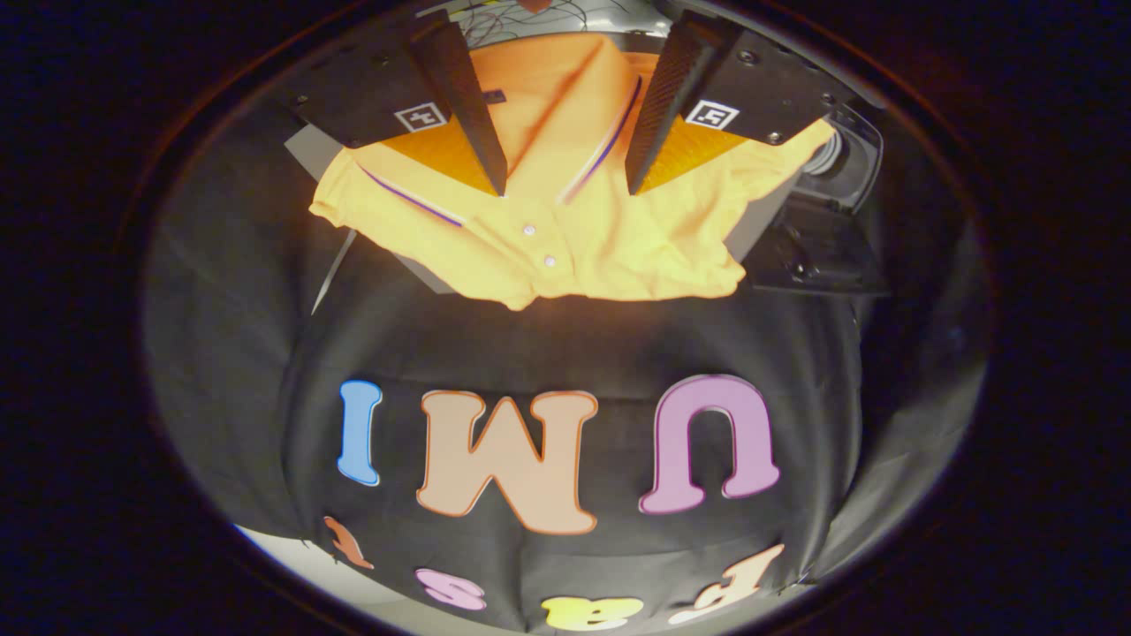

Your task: Put the clothes into the washing machine and then close the washing machine lid.

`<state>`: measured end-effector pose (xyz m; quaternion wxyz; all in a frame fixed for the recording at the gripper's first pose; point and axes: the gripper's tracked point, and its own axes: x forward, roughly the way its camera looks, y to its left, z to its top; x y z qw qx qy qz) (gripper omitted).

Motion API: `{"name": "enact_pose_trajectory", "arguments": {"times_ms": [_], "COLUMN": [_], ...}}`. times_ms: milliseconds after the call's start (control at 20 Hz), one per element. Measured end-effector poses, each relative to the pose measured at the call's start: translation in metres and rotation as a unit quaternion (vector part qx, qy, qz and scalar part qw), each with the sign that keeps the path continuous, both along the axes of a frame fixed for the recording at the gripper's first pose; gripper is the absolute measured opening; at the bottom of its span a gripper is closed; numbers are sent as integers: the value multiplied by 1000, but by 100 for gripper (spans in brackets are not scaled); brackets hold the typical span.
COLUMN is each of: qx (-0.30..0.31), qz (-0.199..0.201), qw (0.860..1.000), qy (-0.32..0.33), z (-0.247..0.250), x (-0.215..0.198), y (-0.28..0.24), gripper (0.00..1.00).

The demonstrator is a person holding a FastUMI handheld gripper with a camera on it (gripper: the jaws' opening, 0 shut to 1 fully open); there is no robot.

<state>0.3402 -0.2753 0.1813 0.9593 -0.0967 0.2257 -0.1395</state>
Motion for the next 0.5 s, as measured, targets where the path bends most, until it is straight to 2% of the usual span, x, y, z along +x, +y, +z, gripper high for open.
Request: {"name": "enact_pose_trajectory", "arguments": {"times_ms": [50, 100, 200, 350, 450, 500], "qx": [20, 36, 37, 51, 63, 70], "qz": [3, -2, -1, -3, 4, 5], "qw": [1000, 999, 999, 998, 996, 994], "qy": [19, -21, -12, -39, -60, -84], "z": [-8, 2, -4, -2, 1, 10], "x": [-7, -1, -5, 1, 7, 10], "y": [3, 4, -1, 3, 8, 11], "gripper": [83, 71, 49, 14, 4, 2]}}
